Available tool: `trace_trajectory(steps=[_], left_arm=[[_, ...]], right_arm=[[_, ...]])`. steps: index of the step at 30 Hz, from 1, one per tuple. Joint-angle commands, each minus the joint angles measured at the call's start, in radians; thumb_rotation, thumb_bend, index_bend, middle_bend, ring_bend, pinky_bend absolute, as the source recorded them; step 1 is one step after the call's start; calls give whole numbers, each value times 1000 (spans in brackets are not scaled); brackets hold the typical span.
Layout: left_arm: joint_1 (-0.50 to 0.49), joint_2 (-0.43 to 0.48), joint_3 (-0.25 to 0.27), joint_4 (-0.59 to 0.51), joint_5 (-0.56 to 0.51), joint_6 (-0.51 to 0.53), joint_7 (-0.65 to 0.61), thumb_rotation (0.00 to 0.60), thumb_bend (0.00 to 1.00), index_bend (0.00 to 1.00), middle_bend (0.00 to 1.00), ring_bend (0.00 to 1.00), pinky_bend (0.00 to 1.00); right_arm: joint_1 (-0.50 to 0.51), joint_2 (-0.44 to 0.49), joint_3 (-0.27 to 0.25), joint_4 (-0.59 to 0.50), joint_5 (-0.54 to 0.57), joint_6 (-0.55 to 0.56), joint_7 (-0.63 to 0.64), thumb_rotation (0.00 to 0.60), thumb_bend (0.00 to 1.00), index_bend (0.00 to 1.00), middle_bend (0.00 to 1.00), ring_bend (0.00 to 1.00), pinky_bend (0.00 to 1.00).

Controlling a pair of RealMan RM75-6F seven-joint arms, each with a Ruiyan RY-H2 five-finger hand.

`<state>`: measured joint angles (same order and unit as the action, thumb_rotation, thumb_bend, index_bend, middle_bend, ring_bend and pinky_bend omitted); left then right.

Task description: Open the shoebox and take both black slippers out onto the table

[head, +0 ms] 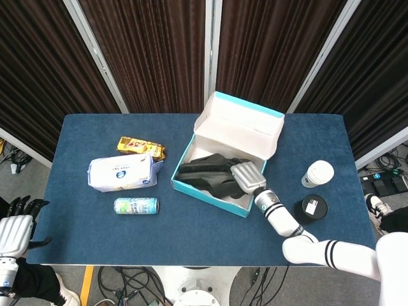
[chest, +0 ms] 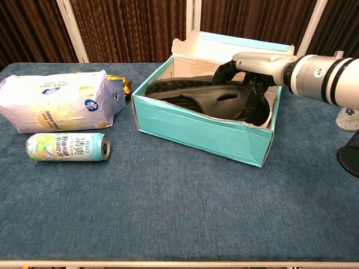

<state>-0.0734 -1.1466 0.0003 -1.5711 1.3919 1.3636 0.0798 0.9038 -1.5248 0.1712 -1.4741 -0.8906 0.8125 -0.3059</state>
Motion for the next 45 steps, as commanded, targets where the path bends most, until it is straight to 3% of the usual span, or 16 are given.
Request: trace_trajectory(steps=[1, 6, 13, 23, 28, 35, 37, 39, 45], left_arm=[[0, -3, 1, 6, 2, 0, -6, 600, 0, 198, 159, 51, 45], [5, -7, 3, 18, -2, -2, -17, 600, 0, 198, 159, 51, 45], [2, -11, 3, 22, 2, -6, -25, 600, 0, 198, 159, 51, 45], [-3, -12, 4, 20, 2, -19, -26, 600, 0, 198, 159, 51, 45], [-1, -10, 4, 19, -5, -20, -25, 600, 0, 198, 159, 52, 45], [-6, -12, 4, 17, -3, -27, -26, 600, 0, 198, 159, 51, 45], [-6, -11, 4, 17, -4, -29, -27, 600, 0, 198, 159, 51, 45], [-6, -10, 4, 17, -5, -28, -26, 600, 0, 198, 159, 51, 45], [-1, -7, 7, 13, -9, -25, -23, 600, 0, 198, 159, 51, 45]], right_arm=[[7, -34, -7, 18, 13, 39, -44, 600, 78, 298, 276, 185, 437], [-18, -57, -17, 5, -45, 131, -71, 600, 113, 356, 314, 239, 516], [-60, -44, -37, -51, -99, 209, -110, 600, 105, 362, 316, 241, 496], [-74, -65, -46, -28, -97, 188, -136, 600, 105, 363, 315, 261, 482], [-76, -83, -46, -4, -125, 186, -137, 600, 107, 363, 315, 330, 551], [-73, -122, -57, 54, -150, 181, -173, 600, 131, 363, 318, 337, 571], [-73, -142, -59, 84, -163, 185, -182, 600, 172, 366, 328, 347, 590], [-72, -161, -56, 114, -173, 188, -185, 600, 281, 407, 366, 391, 629], [-69, -181, -34, 196, -236, 214, -153, 600, 588, 671, 498, 525, 763]])
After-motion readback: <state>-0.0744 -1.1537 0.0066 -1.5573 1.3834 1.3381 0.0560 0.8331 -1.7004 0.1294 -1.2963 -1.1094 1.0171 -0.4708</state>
